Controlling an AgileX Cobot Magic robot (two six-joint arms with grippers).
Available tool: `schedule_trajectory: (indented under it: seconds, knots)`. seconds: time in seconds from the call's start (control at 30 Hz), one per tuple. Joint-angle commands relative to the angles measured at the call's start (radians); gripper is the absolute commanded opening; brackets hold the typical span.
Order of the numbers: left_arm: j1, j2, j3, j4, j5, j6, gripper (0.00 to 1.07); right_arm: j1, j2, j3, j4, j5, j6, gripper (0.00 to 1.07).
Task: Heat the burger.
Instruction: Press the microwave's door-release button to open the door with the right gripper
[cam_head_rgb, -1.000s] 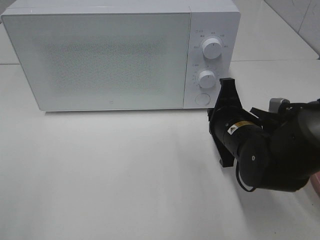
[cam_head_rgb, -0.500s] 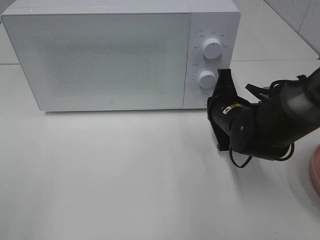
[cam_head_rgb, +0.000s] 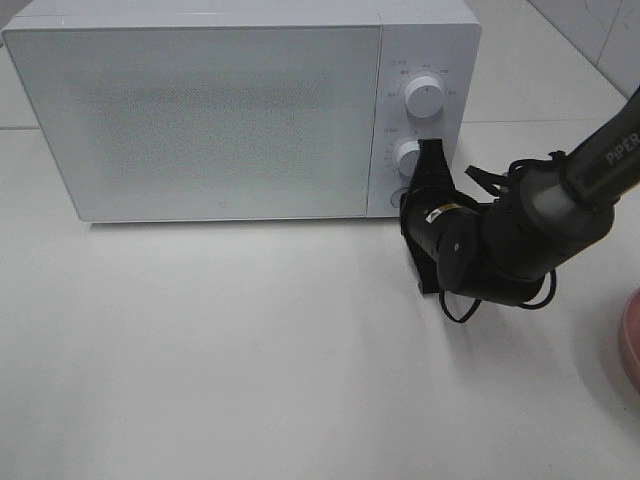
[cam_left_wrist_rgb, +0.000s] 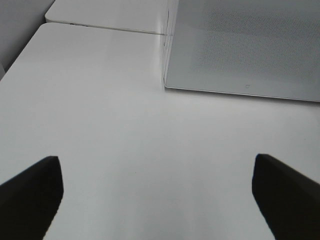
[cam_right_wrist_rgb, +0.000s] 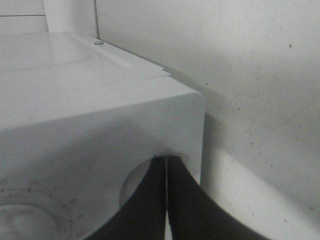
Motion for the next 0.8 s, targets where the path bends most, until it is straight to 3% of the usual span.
schedule_trajectory:
  seconds: [0.03, 0.8]
  knots:
    - [0.006, -0.007, 0.001, 0.0, -0.007, 0.0, 0.98, -0.007, 0.003, -0.029, -0.014, -0.009, -0.013, 0.0]
    - [0.006, -0.007, 0.001, 0.0, -0.007, 0.0, 0.98, -0.006, -0.076, -0.031, -0.063, 0.065, -0.042, 0.0]
